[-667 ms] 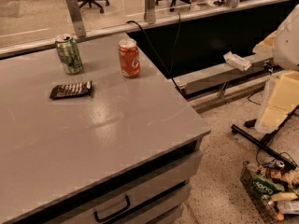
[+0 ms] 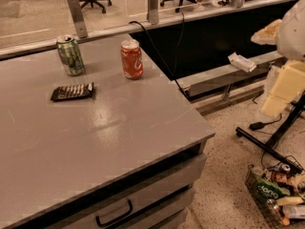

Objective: Knock coke can over

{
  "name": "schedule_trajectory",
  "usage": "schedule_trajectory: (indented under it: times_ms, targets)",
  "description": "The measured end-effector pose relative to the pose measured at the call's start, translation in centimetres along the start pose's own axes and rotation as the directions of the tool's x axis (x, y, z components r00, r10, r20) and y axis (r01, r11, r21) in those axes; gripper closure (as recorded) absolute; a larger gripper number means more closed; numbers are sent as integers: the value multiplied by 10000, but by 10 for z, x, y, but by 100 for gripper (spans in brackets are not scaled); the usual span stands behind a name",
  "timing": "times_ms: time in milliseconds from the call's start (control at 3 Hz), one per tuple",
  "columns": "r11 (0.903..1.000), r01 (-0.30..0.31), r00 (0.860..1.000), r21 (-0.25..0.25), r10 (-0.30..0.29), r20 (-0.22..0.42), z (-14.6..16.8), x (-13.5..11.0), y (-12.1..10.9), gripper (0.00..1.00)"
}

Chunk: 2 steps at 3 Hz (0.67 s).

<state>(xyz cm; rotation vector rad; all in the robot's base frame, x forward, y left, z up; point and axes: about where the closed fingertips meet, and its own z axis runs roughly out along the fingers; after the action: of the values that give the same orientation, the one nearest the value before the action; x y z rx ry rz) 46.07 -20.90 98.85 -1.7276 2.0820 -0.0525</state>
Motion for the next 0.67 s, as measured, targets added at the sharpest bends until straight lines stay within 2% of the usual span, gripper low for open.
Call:
schedule_trajectory:
  times_ms: [333,667]
  targets:
    - [9977,574,9768,361,-636,2044,5,-30,-46,0]
    - [9962,811,9061,313,-868,4140,14,-84,-92,0]
